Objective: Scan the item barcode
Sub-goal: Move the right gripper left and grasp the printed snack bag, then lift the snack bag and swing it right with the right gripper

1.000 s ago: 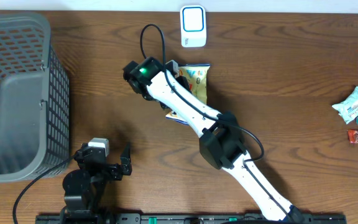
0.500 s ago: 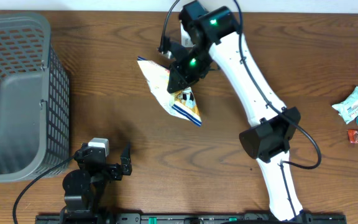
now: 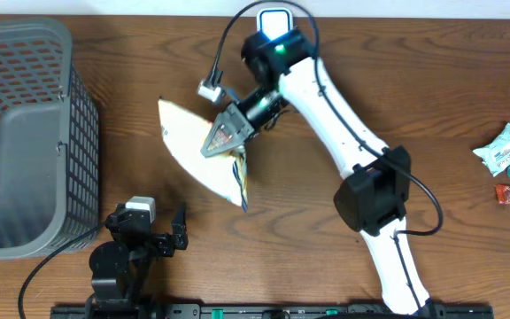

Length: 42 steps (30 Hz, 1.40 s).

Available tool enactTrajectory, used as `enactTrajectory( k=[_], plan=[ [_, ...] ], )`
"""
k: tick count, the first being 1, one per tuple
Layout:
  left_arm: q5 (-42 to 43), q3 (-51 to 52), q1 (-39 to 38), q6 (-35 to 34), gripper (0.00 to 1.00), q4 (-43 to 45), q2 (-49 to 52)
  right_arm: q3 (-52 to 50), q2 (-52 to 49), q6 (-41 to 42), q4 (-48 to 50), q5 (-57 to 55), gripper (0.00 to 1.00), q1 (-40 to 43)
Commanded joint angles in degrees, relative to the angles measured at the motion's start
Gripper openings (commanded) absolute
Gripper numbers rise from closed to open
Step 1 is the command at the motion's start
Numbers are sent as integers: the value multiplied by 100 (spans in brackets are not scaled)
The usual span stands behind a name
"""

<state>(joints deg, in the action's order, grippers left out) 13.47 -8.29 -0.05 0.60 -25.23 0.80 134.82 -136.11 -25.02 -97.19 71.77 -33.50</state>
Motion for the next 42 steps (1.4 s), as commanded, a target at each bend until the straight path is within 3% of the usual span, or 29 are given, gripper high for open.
enactTrajectory(
  k=[1, 14, 18, 24, 26, 30, 36, 42],
  plan=[
    [46, 83, 20, -26, 99, -94, -13, -494, -28, -1132, -13, 1091, 1, -107],
    [46, 83, 20, -26, 99, -94, -13, -1932, -2, -2284, -33, 1069, 1, 374],
    [46, 83, 20, -26, 99, -94, -13, -2780, 192, -2651, -33, 1067, 1, 584],
    [46, 83, 20, -26, 99, -94, -13, -4863, 1390, -3825, -35, 1027, 1, 1021],
    [46, 83, 20, -26, 99, -92, -13, -6098, 2544, -4725, -35, 918, 1, 1368],
    [46, 83, 20, -26, 99, -94, -13, -7136, 3654, -5300, -35, 935, 1, 1681],
    [46, 83, 20, -26, 99, -94, -13, -7941, 4634, -5436, -33, 1010, 1, 2319],
    [46, 83, 20, -26, 99, -94, -13, -8021, 4690, -5445, -33, 999, 1, 2579]
  ],
)
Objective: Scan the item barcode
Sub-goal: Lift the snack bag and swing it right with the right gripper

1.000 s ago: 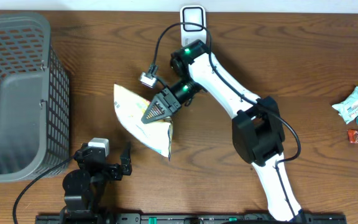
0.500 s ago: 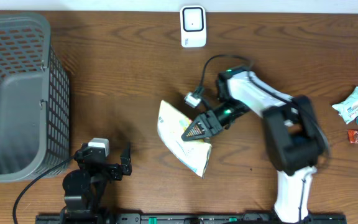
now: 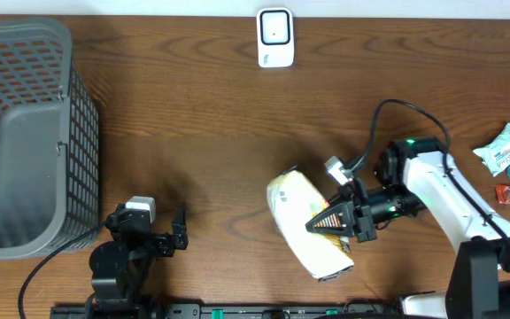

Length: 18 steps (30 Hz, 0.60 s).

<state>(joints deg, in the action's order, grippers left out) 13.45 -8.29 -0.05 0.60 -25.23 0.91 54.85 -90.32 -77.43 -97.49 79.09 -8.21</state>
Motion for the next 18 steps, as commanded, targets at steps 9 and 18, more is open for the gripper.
enactTrajectory(
  k=[9, 18],
  plan=[
    [48, 83, 20, -26, 99, -94, -24, -20, 111, -686, 350, 177, 2, 52],
    [48, 83, 20, -26, 98, -94, -24, 540, 111, 3534, 3512, -1023, 2, 2]
  ],
)
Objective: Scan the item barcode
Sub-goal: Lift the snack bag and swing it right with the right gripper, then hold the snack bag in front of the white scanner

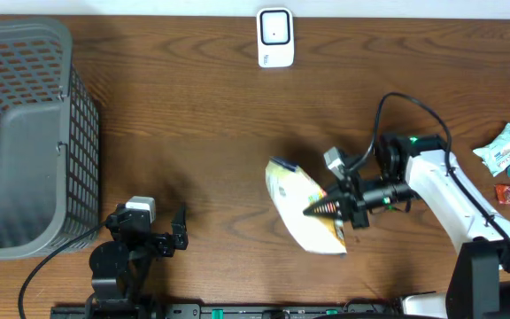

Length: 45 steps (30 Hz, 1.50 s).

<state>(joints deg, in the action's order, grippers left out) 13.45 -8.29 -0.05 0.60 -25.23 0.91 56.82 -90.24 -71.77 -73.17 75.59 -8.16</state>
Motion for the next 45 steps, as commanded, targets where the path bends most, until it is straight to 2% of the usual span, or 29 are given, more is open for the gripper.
enactTrajectory(
  k=[1, 2, 3, 4, 8, 12, 14, 18, 22, 30, 35, 39, 45],
  plan=[
    [48, 83, 20, -26, 99, -94, -24, 369, 103, 4072, 1718, -1224, 2, -48],
    [48, 83, 20, -26, 98, -94, -24, 398, 105, 5307, 2374, -2063, 1, -129],
    [48, 83, 20, -26, 99, -92, -24, 442, 103, 6017, 2774, -2855, 1, -227],
    [48, 83, 20, -26, 99, -94, -24, 516, 103, 6273, 2955, -3456, 1, -317],
    [48, 83, 20, -26, 98, -94, -24, 946, 103, 6393, 3178, -4553, 1, -509],
    [48, 83, 20, -26, 99, -94, -24, 1357, 46, 6961, 3377, -6695, 1, -717],
    [48, 83, 20, -26, 99, -94, -24, 1589, -85, 6959, 3379, -7165, 1, -844],
    [48, 83, 20, -26, 99, -94, -24, 2218, -638, 6940, 3418, -7501, 1, -986],
    [48, 83, 20, -26, 99, -94, -24, 3259, -1593, 6830, 3239, -7552, 1, -988],
    [48, 83, 20, -26, 99, -94, -24, 6354, -3897, 6830, 2433, -7742, 1, -1016],
    [48, 83, 20, -26, 99, -94, -24, 7792, -5003, 6970, 2319, -7840, 1, -1130],
    [48, 83, 20, -26, 99, -94, -24, 8223, -5493, 7049, 2422, -8277, 1, -1252],
    [48, 83, 20, -26, 99, -94, -24, 8238, -5615, 7213, 2651, -8277, 1, -1320]
  ],
)
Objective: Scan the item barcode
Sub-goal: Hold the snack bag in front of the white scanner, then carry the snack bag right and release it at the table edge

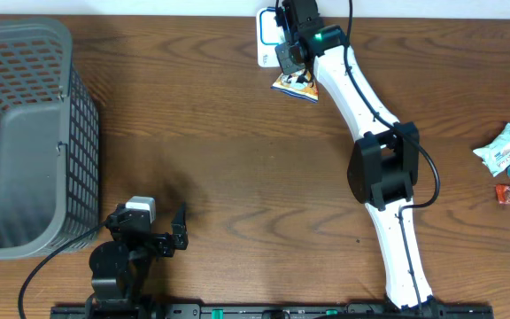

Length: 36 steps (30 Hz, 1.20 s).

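A white scanner (266,31) stands at the table's far edge, partly covered by my right arm. My right gripper (292,69) hangs right beside it, shut on a yellow and white snack bag (296,87). Only the bag's lower end shows under the wrist, touching or just in front of the scanner. Whether the barcode faces the scanner is hidden. My left gripper (178,230) rests folded at the near left edge, its fingers apart and nothing in them.
A grey mesh basket (25,133) fills the left side. A teal packet (504,147) and a red bar lie at the right edge. The right arm's white links stretch across the middle right of the table.
My right gripper was low over the near middle of the table with the bag. It now holds the bag at the far edge, against the scanner. The left arm is unchanged.
At first my right gripper held the bag spread out left of the scanner, with the arm covering the device. Then it held the bag down near the table's front right, turned differently at two moments. Now the bag is back up at the scanner.
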Available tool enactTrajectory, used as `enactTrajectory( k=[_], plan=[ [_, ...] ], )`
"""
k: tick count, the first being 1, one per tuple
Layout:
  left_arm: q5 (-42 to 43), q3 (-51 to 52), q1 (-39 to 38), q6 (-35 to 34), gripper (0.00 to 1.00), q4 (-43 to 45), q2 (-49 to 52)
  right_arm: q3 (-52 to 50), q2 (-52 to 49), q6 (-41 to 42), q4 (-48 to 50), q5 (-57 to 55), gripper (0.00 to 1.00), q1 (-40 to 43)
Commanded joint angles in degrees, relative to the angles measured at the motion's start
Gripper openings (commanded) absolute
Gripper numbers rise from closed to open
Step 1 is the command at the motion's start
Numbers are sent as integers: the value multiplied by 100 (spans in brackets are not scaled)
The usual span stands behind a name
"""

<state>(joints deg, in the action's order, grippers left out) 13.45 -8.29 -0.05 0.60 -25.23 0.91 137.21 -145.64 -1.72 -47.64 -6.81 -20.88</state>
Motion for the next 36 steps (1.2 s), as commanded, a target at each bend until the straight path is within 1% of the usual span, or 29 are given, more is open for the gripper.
enactTrajectory(
  k=[1, 7, 11, 16, 19, 21, 25, 28, 32, 36],
  plan=[
    [48, 83, 20, -26, 99, -94, -24, 210, -72, 214, 114, -37, 1, -48],
    [48, 83, 20, -26, 99, -94, -24, 337, -72, 295, -144, -39, 1, -4],
    [48, 83, 20, -26, 99, -94, -24, 455, -59, 92, -487, -37, 1, 0],
    [48, 83, 20, -26, 99, -94, -24, 885, -2, 94, -1443, -35, 1, 94],
    [48, 83, 20, -26, 99, -94, -24, 1187, 52, 243, -2177, -149, 1, 262],
    [48, 83, 20, -26, 99, -94, -24, 1303, 90, 496, -2623, -448, 1, 411],
    [48, 83, 20, -26, 98, -94, -24, 1340, 101, 820, -3329, -1255, 1, 914],
    [48, 83, 20, -26, 99, -94, -24, 1246, 101, 901, -3547, -1480, 1, 1346],
    [48, 83, 20, -26, 99, -94, -24, 1191, 98, 896, -3574, -1480, 1, 2131],
    [48, 83, 20, -26, 99, -94, -24, 1191, 98, 896, -3327, -1475, 1, 2962]
  ],
)
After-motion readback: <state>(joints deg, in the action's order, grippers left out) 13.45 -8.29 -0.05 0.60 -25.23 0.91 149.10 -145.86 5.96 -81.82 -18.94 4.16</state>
